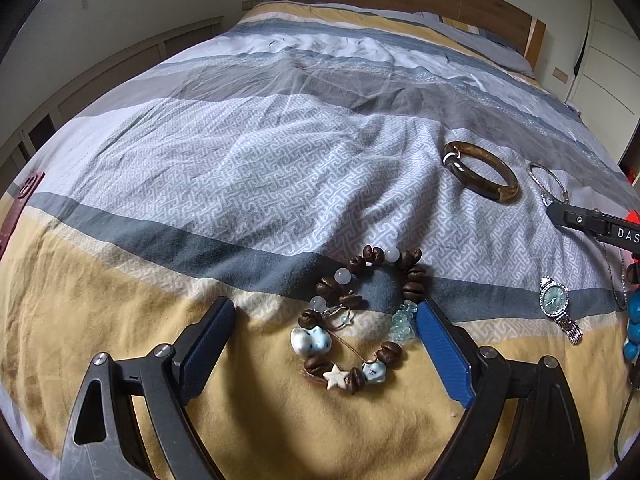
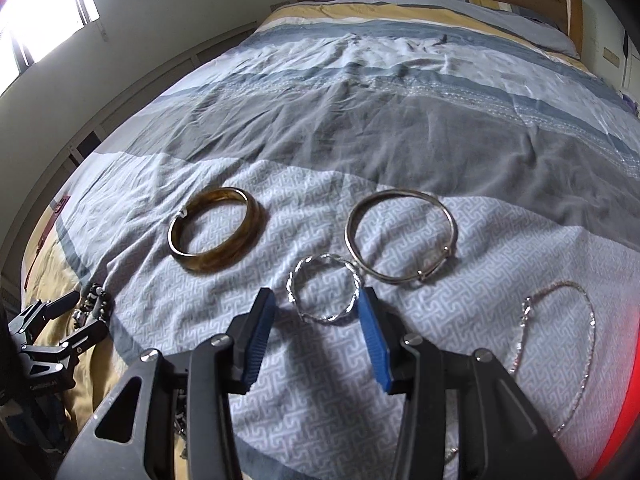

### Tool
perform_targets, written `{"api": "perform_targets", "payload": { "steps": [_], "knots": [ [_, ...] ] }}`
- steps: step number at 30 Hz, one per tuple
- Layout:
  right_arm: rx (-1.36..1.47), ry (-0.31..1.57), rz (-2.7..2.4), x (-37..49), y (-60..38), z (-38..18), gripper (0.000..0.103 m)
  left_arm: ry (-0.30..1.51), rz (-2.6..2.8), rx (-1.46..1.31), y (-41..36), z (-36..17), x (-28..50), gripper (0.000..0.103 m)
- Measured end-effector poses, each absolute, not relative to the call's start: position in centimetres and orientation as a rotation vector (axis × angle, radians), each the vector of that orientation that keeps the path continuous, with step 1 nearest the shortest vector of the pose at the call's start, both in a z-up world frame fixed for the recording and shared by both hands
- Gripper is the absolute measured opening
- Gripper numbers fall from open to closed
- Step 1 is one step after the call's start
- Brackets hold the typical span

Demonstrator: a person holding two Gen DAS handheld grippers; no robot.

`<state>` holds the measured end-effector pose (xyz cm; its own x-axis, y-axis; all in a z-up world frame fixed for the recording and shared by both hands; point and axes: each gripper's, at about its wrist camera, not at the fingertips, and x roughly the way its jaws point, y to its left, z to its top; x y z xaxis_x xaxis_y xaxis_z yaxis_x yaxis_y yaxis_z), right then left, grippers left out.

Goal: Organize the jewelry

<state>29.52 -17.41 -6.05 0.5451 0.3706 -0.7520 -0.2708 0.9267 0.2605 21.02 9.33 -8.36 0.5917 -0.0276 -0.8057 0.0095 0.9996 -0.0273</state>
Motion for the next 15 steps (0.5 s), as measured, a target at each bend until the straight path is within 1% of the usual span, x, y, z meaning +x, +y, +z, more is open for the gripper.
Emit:
{"api": "perform_targets", "payload": {
  "steps": [6, 9, 12, 14, 15],
  "knots": [
    [0.144, 0.913, 0.366, 29.88, -17.2, -6.42, 0.042, 0.946, -0.027, -0.046, 9.61, -8.77, 21.7, 0.09],
    [0.148, 0.912, 0.358, 30.2, -16.99, -6.52, 0.042, 0.948, -0.027, -0.055, 9.69, -8.89, 21.91, 0.087],
    [0.147, 0.908, 0.349, 30.39, -16.77, -6.66, 0.041, 0.948, -0.029, -0.053, 9.61, -8.91, 21.97, 0.083],
    [0.133, 0.901, 0.34, 30.29, -16.58, -6.64, 0.037, 0.945, -0.033, -0.049, 9.54, -8.79, 21.82, 0.073],
    [0.129, 0.899, 0.34, 30.22, -16.52, -6.62, 0.037, 0.942, -0.04, -0.049, 9.49, -8.68, 21.7, 0.07]
  ]
}}
